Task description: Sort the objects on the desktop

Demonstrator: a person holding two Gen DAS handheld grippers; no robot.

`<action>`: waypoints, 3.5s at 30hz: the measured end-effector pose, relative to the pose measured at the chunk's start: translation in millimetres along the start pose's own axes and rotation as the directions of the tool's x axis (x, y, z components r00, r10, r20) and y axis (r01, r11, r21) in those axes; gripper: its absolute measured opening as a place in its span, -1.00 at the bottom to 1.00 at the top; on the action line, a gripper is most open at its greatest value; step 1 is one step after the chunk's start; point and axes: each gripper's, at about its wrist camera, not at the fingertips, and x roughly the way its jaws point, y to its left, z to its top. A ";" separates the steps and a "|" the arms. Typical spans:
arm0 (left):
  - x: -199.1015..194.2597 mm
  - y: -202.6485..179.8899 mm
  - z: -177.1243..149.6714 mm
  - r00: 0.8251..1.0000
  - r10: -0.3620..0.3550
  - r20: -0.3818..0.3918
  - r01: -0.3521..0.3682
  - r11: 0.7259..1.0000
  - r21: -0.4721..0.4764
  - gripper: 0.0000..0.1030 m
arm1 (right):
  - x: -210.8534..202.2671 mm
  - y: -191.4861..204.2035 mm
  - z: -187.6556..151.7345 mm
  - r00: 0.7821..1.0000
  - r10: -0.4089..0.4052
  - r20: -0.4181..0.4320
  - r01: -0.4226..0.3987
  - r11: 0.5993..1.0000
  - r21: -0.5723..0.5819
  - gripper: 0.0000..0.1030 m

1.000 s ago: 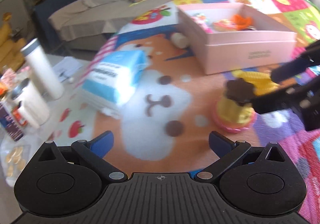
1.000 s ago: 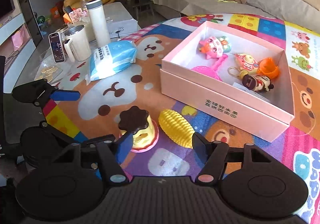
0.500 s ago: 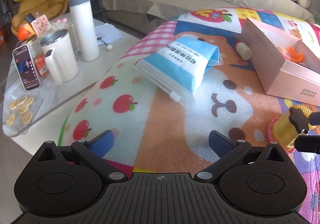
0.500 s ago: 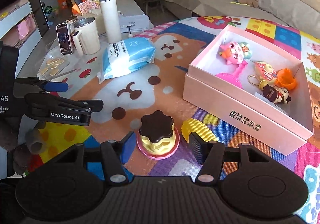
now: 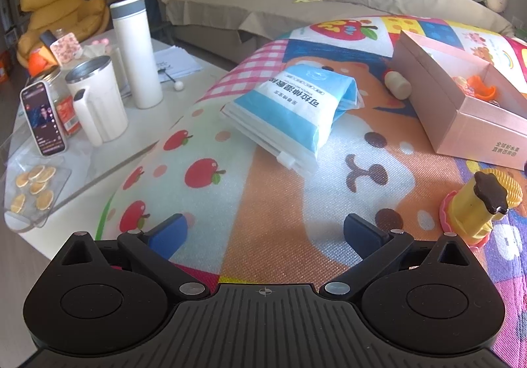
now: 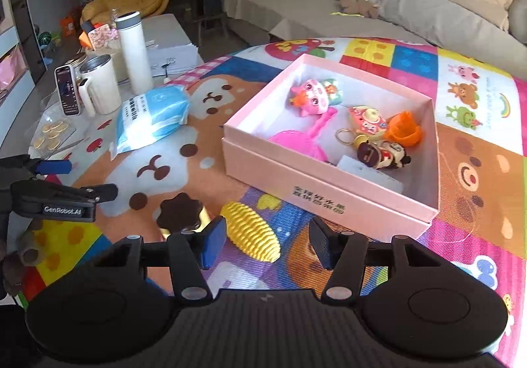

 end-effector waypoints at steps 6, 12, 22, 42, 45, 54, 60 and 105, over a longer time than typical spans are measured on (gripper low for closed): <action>0.1 -1.7 0.8 1.000 -0.009 0.010 0.009 1.000 0.022 1.00 | 8.9 -13.2 40.2 0.996 -0.060 0.069 0.060 0.998 0.004 0.08; -5.0 -2.4 -1.3 0.998 -0.019 0.057 0.014 0.997 0.077 1.00 | 60.9 -22.8 92.6 0.998 -0.033 0.051 0.027 0.993 0.113 0.08; -20.4 16.6 2.7 0.988 0.010 0.153 -0.025 0.995 0.099 1.00 | 110.5 28.3 115.3 0.999 0.049 0.007 -0.050 0.994 0.095 0.15; -37.1 -89.8 1.4 0.950 -0.312 0.015 0.294 0.910 0.292 1.00 | 0.0 3.6 44.1 0.998 0.019 -0.051 -0.022 0.999 -0.044 0.14; -32.5 -108.8 0.9 0.956 -0.292 0.022 0.274 0.919 0.285 1.00 | -7.9 -6.5 30.5 0.999 0.011 -0.046 -0.013 0.999 -0.031 0.14; -23.2 -112.9 5.0 0.981 -0.189 0.051 0.166 0.942 0.291 0.49 | 4.7 -33.7 8.0 0.999 0.008 -0.046 -0.005 0.999 0.044 0.15; -25.3 -85.8 10.3 0.988 -0.135 0.072 0.116 0.968 0.224 0.53 | 12.5 -25.5 -0.9 0.997 0.031 -0.066 -0.029 0.999 0.027 0.15; -111.1 -60.3 24.7 0.930 -0.330 0.161 0.265 0.907 0.327 -0.23 | -65.6 45.7 9.0 0.999 0.033 -0.032 -0.039 0.974 -0.223 -0.41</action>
